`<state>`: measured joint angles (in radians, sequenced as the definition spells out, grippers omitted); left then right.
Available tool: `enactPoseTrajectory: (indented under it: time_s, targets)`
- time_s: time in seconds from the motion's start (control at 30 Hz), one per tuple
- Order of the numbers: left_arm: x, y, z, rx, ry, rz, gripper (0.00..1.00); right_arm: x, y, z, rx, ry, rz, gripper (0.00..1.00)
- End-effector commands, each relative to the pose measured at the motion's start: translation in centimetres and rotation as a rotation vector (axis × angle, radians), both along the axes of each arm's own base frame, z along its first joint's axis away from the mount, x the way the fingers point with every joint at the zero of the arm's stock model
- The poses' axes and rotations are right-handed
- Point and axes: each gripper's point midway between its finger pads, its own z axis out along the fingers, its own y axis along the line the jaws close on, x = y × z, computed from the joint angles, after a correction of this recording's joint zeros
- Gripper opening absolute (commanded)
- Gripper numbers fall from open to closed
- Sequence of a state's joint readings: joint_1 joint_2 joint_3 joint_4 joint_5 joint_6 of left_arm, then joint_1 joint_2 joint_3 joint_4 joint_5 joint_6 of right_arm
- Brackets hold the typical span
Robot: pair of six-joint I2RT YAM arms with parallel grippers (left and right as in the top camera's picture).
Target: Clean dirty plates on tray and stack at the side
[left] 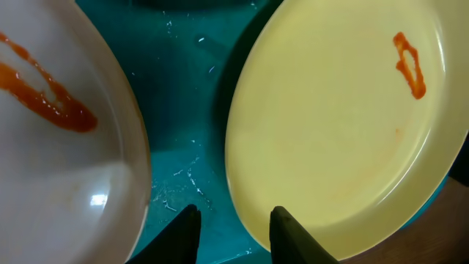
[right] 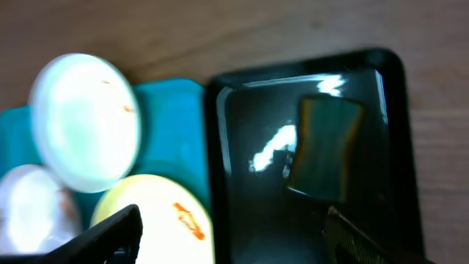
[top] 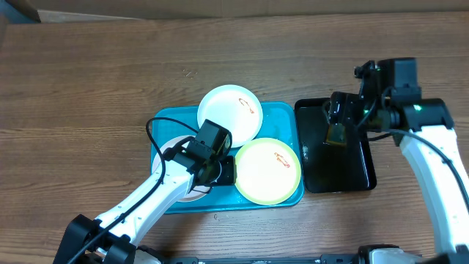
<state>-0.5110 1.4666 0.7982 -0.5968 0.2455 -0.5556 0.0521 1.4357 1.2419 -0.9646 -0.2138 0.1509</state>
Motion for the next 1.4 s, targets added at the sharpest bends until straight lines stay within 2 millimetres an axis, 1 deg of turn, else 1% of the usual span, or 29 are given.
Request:
enactPoseTrajectory:
  time_s: [0.0, 0.1, 0.23, 0.43, 0.5, 0.6, 0.73, 0.87, 0.9, 0.93, 1.0, 1.03, 1.07, 1.1, 1.13, 1.17, 1.2, 1.23, 1.27, 1.3, 1.37]
  targets:
    - [-0.1, -0.1, -0.1, 0.005, -0.004, 0.003, 0.33, 1.2, -1.9, -1.1, -0.074, 0.038, -0.108, 0.81]
    - [0.0, -0.1, -0.1, 0.005, -0.005, 0.003, 0.37, 1.5, -2.0, -3.6, -0.084, 0.108, -0.107, 0.81]
    - [0.5, -0.4, 0.1, -0.009, -0.03, 0.003, 0.37, 1.7, -3.1, -7.0, -0.149, 0.2, -0.14, 0.8]
    - [0.7, -0.8, 0.2, -0.009, -0.049, -0.008, 0.37, 1.1, -3.6, -11.4, -0.188, 0.331, -0.15, 0.78]
    - [0.7, -0.9, 0.2, -0.009, -0.052, -0.012, 0.38, 0.8, -3.5, -12.5, -0.192, 0.364, -0.146, 0.77]
    - [0.7, -0.9, 0.2, -0.008, -0.055, -0.012, 0.38, 0.7, -3.3, -13.6, -0.198, 0.393, -0.137, 0.77]
    - [0.8, -0.9, 0.2, -0.006, -0.059, -0.011, 0.38, 1.0, -3.4, -14.7, -0.204, 0.388, -0.139, 0.77]
    - [0.8, -0.9, 0.2, -0.005, -0.057, -0.011, 0.39, 0.9, -3.4, -15.5, -0.202, 0.378, -0.14, 0.74]
    - [0.8, -0.9, 0.2, -0.006, -0.058, -0.011, 0.39, 0.8, -3.4, -15.7, -0.202, 0.379, -0.14, 0.71]
    - [0.8, -0.9, 0.2, -0.006, -0.058, -0.011, 0.39, 0.6, -3.4, -15.8, -0.203, 0.381, -0.14, 0.63]
    - [0.8, -0.9, 0.2, -0.006, -0.058, -0.011, 0.39, 0.0, -3.5, -16.1, -0.205, 0.4, -0.138, 0.34]
    - [0.8, -0.9, 0.2, -0.006, -0.058, -0.011, 0.4, -0.4, -3.5, -16.1, -0.207, 0.417, -0.137, 0.14]
    - [0.8, -0.9, 0.2, -0.006, -0.058, -0.011, 0.4, -0.8, -3.5, -16.1, -0.209, 0.436, -0.135, 0.06]
    - [0.8, -0.9, 0.2, -0.006, -0.057, -0.011, 0.4, -1.2, -3.5, -16.1, -0.211, 0.449, -0.134, 0.04]
    - [0.8, -0.9, 0.2, -0.006, -0.057, -0.011, 0.4, -1.4, -3.5, -16.1, -0.212, 0.457, -0.133, 0.04]
    - [0.8, -0.9, 0.2, -0.006, -0.057, -0.011, 0.4, -1.4, -3.5, -16.1, -0.212, 0.457, -0.133, 0.08]
    - [0.8, -0.9, 0.2, -0.006, -0.057, -0.011, 0.4, -1.3, -3.5, -16.1, -0.211, 0.457, -0.133, 0.27]
    - [0.8, -0.9, 0.2, -0.006, -0.057, -0.011, 0.4, -1.3, -3.5, -16.1, -0.211, 0.456, -0.133, 0.56]
    - [0.8, -0.9, 0.2, -0.006, -0.057, -0.011, 0.4, -1.4, -3.5, -16.1, -0.211, 0.457, -0.133, 0.62]
    - [0.8, -0.9, 0.2, -0.006, -0.057, -0.011, 0.41, -1.4, -3.5, -16.1, -0.209, 0.46, -0.132, 0.66]
    - [0.7, -0.9, 0.2, -0.006, -0.057, -0.011, 0.41, -1.6, -3.5, -16.1, -0.21, 0.469, -0.132, 0.67]
